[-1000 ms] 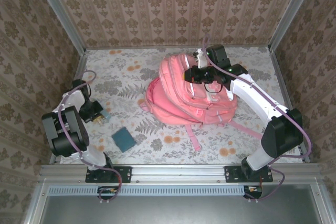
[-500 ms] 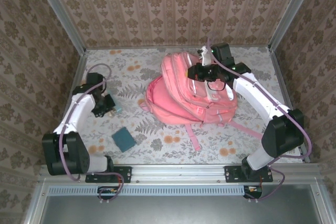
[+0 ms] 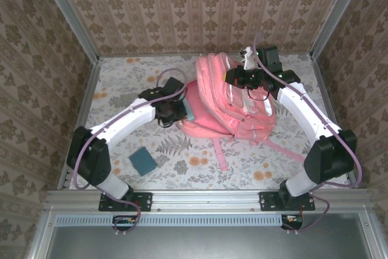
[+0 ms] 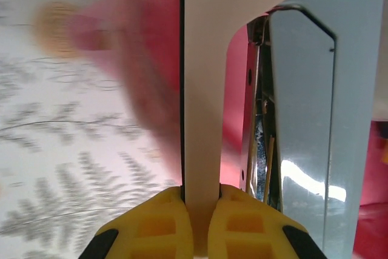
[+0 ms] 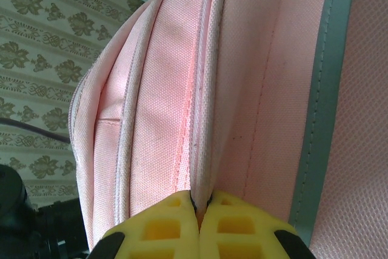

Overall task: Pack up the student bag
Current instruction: Place the loose stationery in the student bag.

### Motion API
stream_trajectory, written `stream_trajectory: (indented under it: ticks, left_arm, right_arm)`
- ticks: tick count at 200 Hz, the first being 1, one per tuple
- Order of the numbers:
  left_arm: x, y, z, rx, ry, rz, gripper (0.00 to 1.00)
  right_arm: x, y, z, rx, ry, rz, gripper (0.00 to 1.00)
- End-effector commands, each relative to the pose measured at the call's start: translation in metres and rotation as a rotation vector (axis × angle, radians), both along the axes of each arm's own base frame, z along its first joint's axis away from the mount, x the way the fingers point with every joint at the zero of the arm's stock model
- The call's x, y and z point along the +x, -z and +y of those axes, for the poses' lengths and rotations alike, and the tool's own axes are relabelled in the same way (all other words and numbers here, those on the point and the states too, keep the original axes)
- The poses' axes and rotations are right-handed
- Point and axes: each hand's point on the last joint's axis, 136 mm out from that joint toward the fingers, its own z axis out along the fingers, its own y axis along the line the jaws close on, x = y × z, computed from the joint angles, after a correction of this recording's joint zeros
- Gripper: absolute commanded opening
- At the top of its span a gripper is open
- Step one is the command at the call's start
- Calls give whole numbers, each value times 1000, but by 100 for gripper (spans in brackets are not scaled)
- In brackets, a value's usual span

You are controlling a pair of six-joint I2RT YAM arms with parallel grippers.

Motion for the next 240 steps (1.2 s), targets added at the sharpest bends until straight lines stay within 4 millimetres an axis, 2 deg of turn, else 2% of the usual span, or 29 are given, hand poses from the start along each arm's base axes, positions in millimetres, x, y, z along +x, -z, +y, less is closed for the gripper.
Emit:
stream_trajectory:
  ticks: [1,41,85,106,149,221,228,240]
  left_arm:
    - [20,-17,-32,-95,-69,-47,0]
    - [30,-10,-59,-205,-184,3,0]
    - [17,14,-92,-280,-306,115,0]
    - [4,24,-95,-266,-369,168,0]
    - [-24,36,-81,-210,-455,205,0]
    - [-39,49,-113,-212,-409,272,0]
    - [-39,49,-116,-214,-399,275,9]
    - [-38,48,-115,-212,-392,272,33]
  right_arm:
    - [0,-46,-1,47,5,-116,0]
    - [-4,-43,3,48,-6,-111,0]
    - [-8,-39,7,46,-19,-108,0]
    - [-8,-41,8,47,-25,-116,0]
    - [-9,-43,9,53,-29,-124,0]
    - [-9,-40,14,61,-42,-118,0]
    - [-9,-39,14,60,-42,-116,0]
    - [-10,-39,14,59,-44,-116,0]
